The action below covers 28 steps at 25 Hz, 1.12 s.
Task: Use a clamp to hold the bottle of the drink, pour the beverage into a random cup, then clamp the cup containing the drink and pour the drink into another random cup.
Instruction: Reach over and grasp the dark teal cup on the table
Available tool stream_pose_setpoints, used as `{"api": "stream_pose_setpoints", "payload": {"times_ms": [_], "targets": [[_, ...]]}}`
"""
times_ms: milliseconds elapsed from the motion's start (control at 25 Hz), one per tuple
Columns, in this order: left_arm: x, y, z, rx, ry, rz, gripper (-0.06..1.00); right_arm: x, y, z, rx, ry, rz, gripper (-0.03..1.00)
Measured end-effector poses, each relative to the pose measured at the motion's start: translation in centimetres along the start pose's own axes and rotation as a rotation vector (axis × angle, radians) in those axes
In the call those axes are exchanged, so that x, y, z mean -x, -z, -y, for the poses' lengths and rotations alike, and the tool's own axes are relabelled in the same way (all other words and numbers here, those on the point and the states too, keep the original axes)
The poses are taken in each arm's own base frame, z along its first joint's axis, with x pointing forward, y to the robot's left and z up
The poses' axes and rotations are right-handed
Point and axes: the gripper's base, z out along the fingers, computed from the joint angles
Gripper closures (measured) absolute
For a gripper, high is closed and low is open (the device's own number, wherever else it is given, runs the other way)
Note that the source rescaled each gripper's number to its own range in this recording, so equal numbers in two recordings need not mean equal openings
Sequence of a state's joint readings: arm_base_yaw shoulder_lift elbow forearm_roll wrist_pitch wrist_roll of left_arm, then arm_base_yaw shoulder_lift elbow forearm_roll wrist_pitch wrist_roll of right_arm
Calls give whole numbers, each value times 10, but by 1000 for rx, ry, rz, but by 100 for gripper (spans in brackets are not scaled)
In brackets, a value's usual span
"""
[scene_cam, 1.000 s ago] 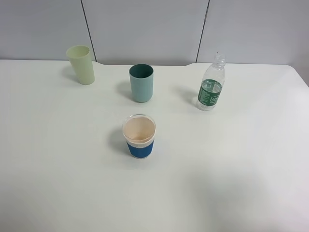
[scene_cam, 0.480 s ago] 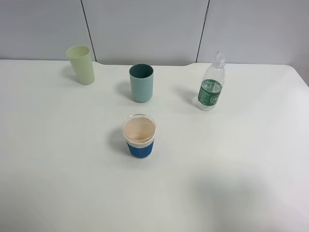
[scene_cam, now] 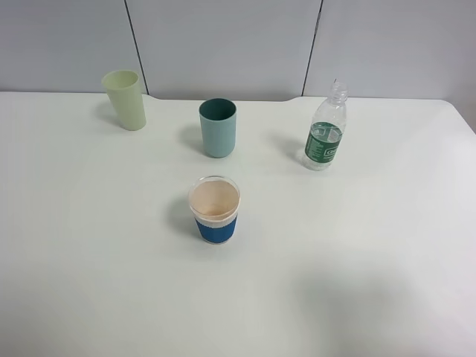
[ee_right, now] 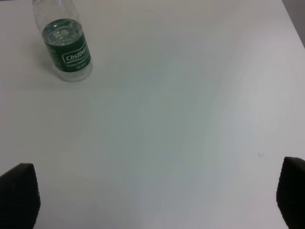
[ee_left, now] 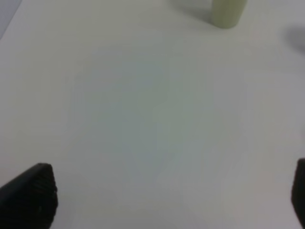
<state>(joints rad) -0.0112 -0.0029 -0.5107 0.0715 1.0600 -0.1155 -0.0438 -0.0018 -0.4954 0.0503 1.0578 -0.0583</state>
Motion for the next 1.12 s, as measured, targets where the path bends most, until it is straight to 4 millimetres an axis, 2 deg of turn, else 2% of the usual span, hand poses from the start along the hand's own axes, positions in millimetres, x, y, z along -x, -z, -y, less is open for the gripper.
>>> {"api": "stream_pose_setpoints", "payload": {"times_ms": [1120], "targets": [[0,0,0,0,0,0,-6,0,0,0,0,0,0,-3]]}}
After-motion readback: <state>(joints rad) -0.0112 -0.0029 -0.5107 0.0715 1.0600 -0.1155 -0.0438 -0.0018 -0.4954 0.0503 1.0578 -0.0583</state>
